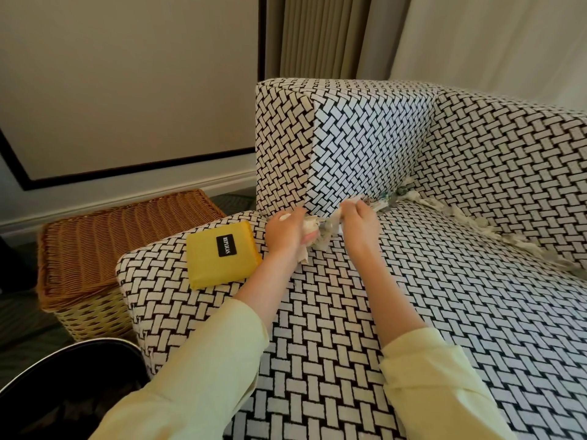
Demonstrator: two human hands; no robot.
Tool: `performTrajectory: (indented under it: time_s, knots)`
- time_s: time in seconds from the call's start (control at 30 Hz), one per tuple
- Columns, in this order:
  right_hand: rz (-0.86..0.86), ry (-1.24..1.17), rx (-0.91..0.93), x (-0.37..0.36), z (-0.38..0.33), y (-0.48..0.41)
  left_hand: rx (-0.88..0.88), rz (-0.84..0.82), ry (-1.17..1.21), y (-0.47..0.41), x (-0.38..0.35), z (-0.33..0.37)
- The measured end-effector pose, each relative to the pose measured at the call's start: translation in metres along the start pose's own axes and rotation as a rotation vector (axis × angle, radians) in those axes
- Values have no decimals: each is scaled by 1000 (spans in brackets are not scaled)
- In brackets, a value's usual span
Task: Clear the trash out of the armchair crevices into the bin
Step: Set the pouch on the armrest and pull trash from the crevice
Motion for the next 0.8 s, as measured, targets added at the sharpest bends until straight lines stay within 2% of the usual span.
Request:
performTrajectory:
  time_s: [0.13,0.3,0.4,0.53,0.67,0.73,0.8]
  knots:
    - [2,-47,-168,-14,8,5,52,-58,102,-1,0,-3]
    - [9,-375,-482,-34,21,17,129,-162,146,6,-13,-8]
    - [76,-500,-543,-34,21,23,160,-139,155,10,-17,-8]
    - [105,-628,-562,-35,11,23,94,-132,34,14,-19,1]
    - [51,-813,-620,-46,-2,28,-70,-97,-83,17,-13,22]
    - [8,-915,-629,-52,-12,32,-84,-75,-136,17,-6,27]
    - [-4,-955,-621,-55,-23,36,-56,-103,-79,20,-2,34]
Point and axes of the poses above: each hand's wrist, its own y-axis away from the middle knuckle, its own x-axis out of the back of the hand, z = x × y, the point moved 5 cm from there along -y, towards the middle knuckle, and after that the axes turned 4 degrees about -y, right-handed, at the moved point
